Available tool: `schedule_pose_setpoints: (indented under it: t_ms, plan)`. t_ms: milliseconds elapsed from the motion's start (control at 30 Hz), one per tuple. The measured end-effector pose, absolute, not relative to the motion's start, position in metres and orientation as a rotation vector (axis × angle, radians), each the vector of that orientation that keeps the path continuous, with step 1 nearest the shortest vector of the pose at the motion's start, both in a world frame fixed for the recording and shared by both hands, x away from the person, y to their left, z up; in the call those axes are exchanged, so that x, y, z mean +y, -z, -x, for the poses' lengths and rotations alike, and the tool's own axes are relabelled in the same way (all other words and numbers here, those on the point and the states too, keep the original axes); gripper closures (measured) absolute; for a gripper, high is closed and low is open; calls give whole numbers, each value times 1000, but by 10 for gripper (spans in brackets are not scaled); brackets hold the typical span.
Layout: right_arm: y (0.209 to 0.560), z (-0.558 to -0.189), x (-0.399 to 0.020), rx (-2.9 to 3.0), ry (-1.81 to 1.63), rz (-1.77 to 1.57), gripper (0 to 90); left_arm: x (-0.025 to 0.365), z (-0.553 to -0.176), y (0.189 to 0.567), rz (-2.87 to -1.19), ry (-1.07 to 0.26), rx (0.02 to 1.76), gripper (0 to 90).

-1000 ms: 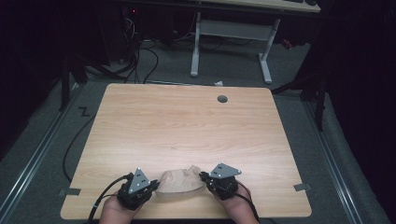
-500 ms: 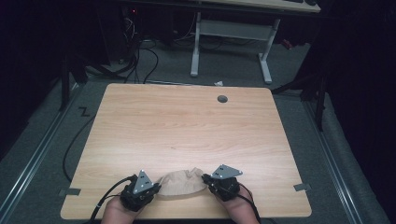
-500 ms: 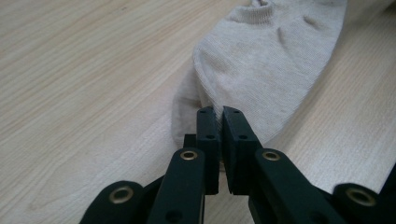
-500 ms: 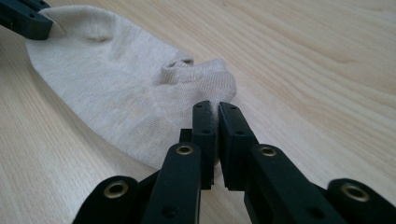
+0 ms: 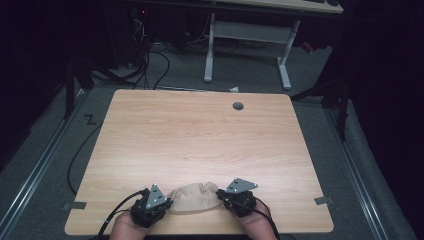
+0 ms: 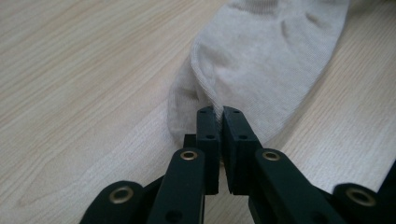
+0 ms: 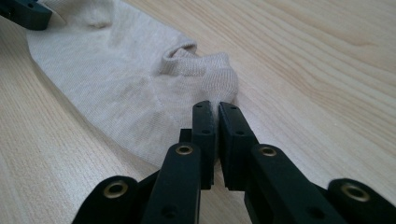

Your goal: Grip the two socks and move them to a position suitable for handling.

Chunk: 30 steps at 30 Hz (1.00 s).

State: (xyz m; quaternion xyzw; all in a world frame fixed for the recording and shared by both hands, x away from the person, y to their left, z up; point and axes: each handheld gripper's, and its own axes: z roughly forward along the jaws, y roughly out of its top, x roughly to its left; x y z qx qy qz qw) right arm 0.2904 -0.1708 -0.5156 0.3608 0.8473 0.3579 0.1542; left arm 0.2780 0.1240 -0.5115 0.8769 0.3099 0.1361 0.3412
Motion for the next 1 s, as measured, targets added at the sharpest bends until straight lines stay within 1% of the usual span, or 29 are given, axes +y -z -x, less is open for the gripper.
schedule_pose_setpoints:
  t_ms: [133, 333, 367, 433, 500, 600, 700, 1000]
  plan:
    - [517, -291, -171, 2433, -1027, -1041, 847, 123, -278, 513, -2295, -361, 803, 823]
    - [519, -293, -171, 2436, -1026, -1054, 817, 124, -278, 510, -2271, -376, 815, 747]
    - [519, -292, -172, 2435, -1026, -1060, 807, 125, -278, 510, -2267, -376, 820, 719]
    - [519, -293, -172, 2439, -1026, -1064, 787, 125, -279, 510, -2261, -371, 831, 691]
    - [519, -293, -172, 2438, -1030, -1073, 745, 125, -280, 510, -2255, -375, 840, 669]
    - [519, -293, -172, 2440, -1038, -1089, 670, 126, -279, 508, -2239, -383, 840, 655]
    - [518, -292, -172, 2433, -1049, -1091, 640, 126, -279, 507, -2226, -395, 840, 643]
    - [515, -290, -170, 2422, -1076, -1087, 642, 129, -280, 505, -2212, -409, 848, 629]
